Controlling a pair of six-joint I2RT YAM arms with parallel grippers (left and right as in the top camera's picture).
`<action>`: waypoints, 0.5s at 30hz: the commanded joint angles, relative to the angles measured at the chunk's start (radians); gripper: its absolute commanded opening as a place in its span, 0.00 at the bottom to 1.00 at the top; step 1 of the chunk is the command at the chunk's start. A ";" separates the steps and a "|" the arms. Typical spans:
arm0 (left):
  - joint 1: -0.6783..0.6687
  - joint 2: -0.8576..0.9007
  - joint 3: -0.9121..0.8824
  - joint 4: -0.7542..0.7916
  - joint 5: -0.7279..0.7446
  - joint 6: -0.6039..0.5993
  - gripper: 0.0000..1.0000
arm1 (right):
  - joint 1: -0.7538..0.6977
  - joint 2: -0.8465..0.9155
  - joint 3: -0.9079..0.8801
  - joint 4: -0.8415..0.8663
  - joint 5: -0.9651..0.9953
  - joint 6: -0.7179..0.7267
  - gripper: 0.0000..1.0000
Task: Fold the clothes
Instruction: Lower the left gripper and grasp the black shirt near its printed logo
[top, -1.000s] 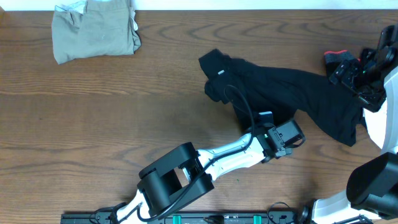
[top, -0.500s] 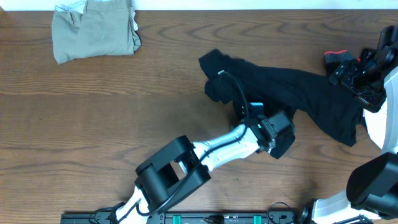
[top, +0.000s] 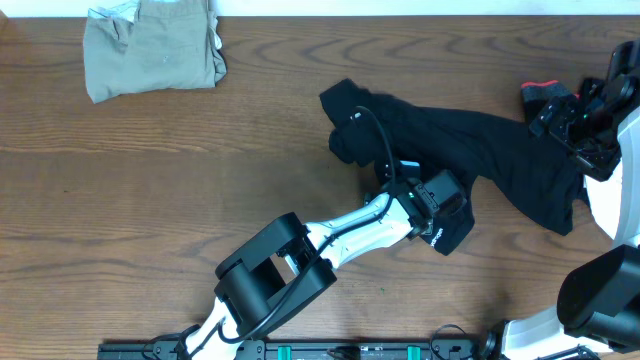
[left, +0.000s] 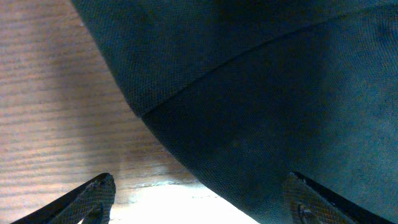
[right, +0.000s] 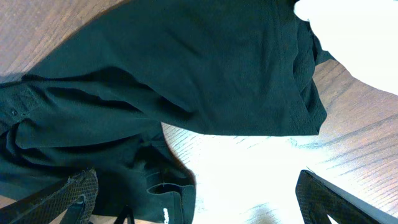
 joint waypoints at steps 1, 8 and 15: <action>-0.012 0.013 0.064 -0.042 -0.028 0.099 0.89 | 0.010 0.003 -0.005 0.000 0.004 0.016 0.99; -0.101 0.009 0.233 -0.185 -0.176 0.101 0.68 | 0.010 0.003 -0.005 0.003 0.004 0.015 0.99; -0.132 0.039 0.230 -0.086 0.010 0.089 0.06 | 0.010 0.003 -0.005 0.004 0.004 0.008 0.99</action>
